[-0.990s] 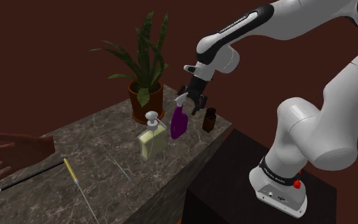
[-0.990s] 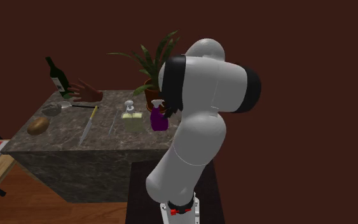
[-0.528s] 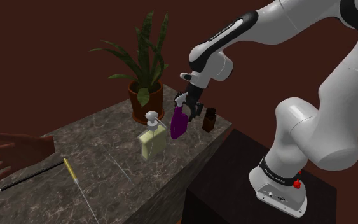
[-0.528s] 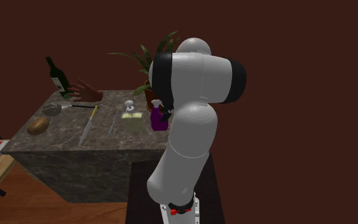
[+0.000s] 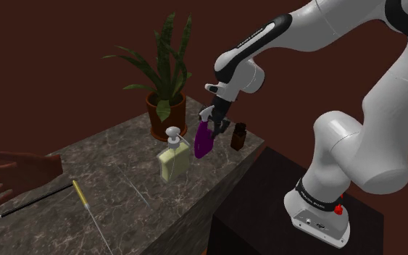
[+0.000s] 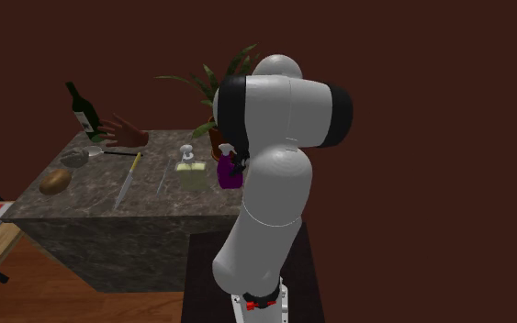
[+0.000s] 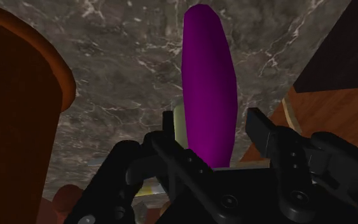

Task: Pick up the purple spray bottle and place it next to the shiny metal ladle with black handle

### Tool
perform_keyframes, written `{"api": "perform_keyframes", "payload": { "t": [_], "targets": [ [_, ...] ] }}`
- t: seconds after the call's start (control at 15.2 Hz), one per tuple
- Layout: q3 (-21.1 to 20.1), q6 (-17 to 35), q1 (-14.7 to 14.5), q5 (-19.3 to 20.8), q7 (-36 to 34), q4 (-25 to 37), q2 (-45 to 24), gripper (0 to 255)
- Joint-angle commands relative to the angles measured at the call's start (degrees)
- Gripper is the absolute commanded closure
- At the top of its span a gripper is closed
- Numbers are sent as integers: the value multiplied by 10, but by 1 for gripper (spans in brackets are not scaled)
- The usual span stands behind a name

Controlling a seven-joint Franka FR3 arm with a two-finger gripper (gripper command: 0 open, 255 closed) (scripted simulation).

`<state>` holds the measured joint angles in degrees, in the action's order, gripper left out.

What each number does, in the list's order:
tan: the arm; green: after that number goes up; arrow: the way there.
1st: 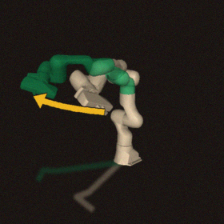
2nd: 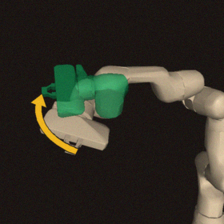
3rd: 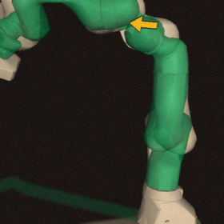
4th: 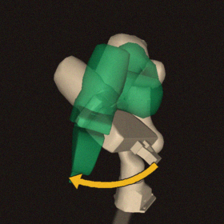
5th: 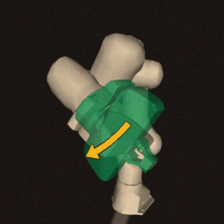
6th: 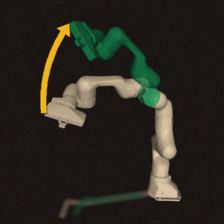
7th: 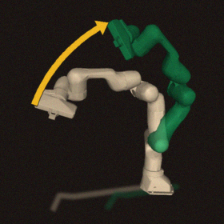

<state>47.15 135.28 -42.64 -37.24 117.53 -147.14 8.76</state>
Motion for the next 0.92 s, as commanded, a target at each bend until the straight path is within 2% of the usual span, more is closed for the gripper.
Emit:
{"api": "perform_keyframes", "payload": {
  "t": [0.0, 0.53, 0.86],
  "targets": [
    [0, 0, 0, 0, 0, 0, 0, 255],
    [0, 0, 0, 0, 0, 0, 0, 255],
    [-18, -18, 21, 58, -57, 3, 45, 255]
  ]
}}
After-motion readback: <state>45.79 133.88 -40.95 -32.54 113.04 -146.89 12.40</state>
